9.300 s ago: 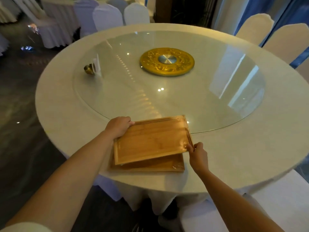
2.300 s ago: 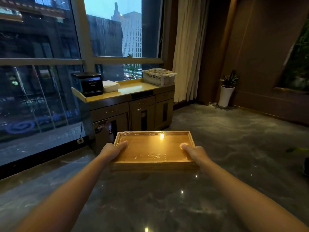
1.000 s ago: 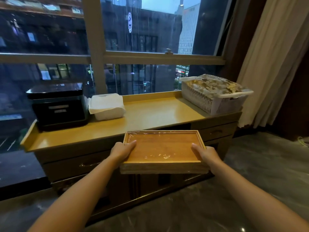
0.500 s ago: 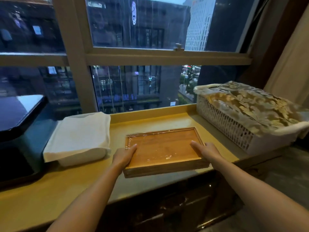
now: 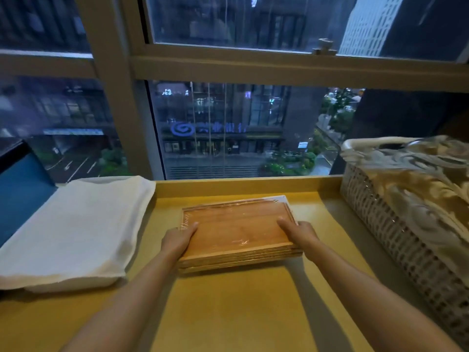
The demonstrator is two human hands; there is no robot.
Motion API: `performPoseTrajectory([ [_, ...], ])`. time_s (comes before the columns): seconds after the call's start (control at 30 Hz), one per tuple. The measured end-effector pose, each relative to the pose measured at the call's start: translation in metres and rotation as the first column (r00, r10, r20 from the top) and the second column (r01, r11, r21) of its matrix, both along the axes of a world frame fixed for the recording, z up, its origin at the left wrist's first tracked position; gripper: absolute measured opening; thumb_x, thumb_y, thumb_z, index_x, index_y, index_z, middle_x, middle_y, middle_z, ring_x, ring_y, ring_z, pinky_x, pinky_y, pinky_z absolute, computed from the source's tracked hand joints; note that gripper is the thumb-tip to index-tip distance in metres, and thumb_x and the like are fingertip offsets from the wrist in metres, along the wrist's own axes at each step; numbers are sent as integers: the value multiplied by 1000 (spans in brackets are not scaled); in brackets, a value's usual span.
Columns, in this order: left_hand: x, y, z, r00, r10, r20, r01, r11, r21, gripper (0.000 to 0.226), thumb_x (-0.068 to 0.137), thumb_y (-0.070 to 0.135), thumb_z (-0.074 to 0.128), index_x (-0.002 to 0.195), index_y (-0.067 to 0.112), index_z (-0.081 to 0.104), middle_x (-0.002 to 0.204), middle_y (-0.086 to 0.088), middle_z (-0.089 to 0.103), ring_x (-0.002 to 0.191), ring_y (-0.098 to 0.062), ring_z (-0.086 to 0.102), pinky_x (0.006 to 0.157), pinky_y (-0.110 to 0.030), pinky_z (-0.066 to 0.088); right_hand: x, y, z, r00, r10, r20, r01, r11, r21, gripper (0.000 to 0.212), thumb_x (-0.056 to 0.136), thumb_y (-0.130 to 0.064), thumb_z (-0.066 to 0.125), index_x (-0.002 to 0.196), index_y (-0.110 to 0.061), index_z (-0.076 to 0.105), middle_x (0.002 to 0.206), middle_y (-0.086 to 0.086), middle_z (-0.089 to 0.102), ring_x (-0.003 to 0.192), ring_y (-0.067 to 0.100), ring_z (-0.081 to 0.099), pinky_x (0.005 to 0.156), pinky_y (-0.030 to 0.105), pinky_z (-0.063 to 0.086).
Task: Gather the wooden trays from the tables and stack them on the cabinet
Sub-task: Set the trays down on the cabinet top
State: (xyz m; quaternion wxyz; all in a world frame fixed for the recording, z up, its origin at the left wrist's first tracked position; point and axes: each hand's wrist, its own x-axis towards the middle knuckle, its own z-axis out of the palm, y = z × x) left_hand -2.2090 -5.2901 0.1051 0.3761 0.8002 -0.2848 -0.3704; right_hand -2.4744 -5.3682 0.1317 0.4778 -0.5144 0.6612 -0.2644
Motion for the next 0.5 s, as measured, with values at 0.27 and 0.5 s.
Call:
performPoseTrajectory([
  [0.27, -1, -79, -11, 997, 84, 3, -84, 996, 37, 57, 84, 45, 59, 117, -3, 58, 119, -22, 62, 107, -37, 58, 77, -33, 40, 4, -88, -30, 999, 28, 36, -30, 998, 52, 50, 86, -38, 59, 116, 2, 57, 101, 14, 64, 92, 29, 60, 77, 36, 49],
  [0.5, 4, -119, -17, 997, 73, -30, -71, 997, 43, 60, 84, 45, 59, 122, -1, 54, 123, -22, 60, 111, -38, 57, 95, -41, 46, 7, -130, -46, 1000, 7, 26, -9, 996, 88, 45, 86, -39, 59, 111, -1, 62, 73, 1, 60, 66, 15, 56, 52, 25, 42],
])
